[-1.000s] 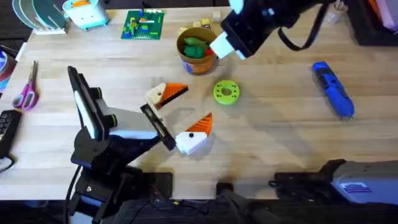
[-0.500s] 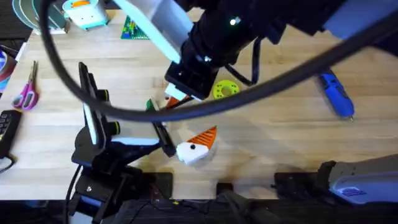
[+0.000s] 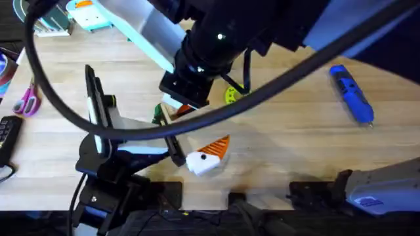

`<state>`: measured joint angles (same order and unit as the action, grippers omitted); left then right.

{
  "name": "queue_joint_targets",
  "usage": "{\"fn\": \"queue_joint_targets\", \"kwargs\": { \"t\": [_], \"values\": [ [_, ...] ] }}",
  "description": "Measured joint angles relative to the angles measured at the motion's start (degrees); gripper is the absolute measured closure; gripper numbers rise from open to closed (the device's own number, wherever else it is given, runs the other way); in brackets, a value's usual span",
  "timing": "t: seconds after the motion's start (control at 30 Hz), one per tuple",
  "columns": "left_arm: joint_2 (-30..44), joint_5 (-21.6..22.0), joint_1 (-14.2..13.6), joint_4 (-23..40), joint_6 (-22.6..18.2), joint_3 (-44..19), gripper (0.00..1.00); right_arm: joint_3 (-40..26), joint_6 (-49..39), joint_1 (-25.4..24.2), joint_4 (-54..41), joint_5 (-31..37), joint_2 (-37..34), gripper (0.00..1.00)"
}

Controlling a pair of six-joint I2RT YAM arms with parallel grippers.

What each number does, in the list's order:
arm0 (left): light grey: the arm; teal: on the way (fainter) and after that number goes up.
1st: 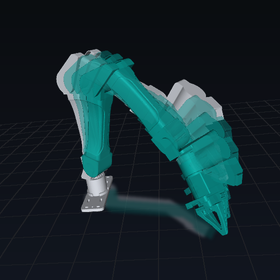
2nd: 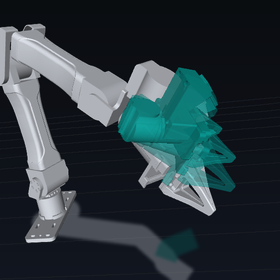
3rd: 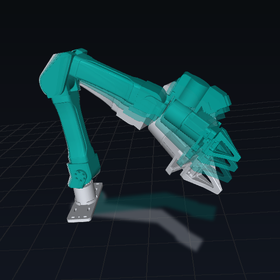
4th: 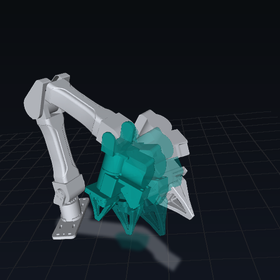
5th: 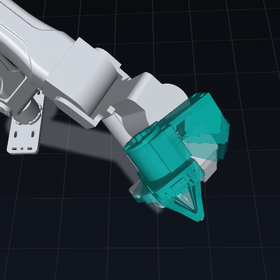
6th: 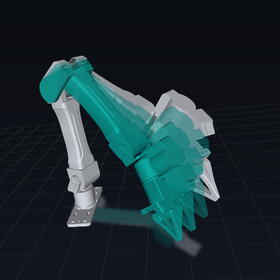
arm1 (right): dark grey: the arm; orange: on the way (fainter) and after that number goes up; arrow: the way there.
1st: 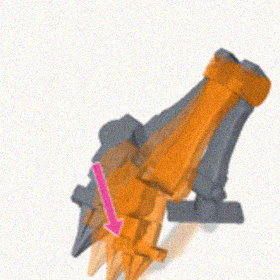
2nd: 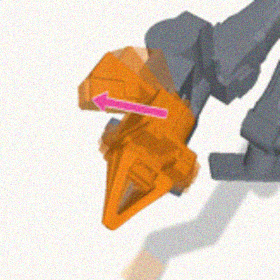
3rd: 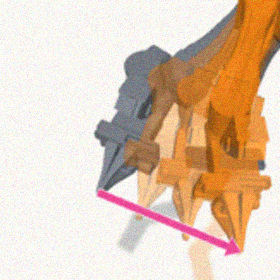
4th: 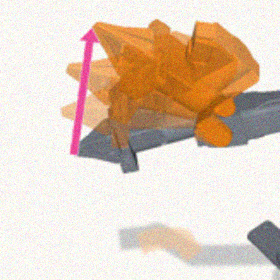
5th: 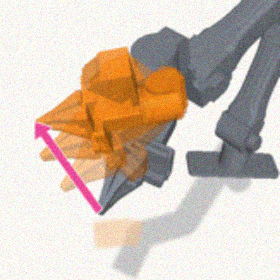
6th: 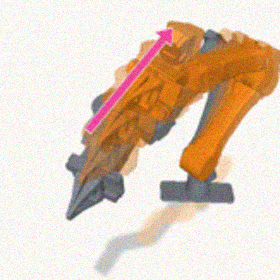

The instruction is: Pick up the gripper from the table and insert it into the empty holder that is missing its gripper. Then pick up a screw, insert it into the mounting hole, and use the screwdriver to tighten it. Finally, clean up the table by picking up the vegetable and placing it into the bucket.

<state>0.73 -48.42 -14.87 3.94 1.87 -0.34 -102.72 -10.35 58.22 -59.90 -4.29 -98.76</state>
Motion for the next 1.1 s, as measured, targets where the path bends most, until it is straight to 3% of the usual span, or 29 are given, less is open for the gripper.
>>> {"fn": "queue_joint_targets", "kwargs": {
  "t": [0.87,1.0,1.1],
  "values": [
    [0.00,-0.04,0.00,0.05,0.02,0.00,0.008,-0.09,0.01,0.06,-0.22,-0.04,-2.89,0.988],
    [0.00,-0.04,0.00,0.05,0.00,0.00,0.008,-0.09,-0.20,0.06,-0.26,-0.02,-2.89,0.762],
    [0.00,-0.04,0.00,0.05,0.02,0.00,0.008,-0.13,-0.18,0.06,-0.28,0.19,-2.87,0.501]
  ]
}}
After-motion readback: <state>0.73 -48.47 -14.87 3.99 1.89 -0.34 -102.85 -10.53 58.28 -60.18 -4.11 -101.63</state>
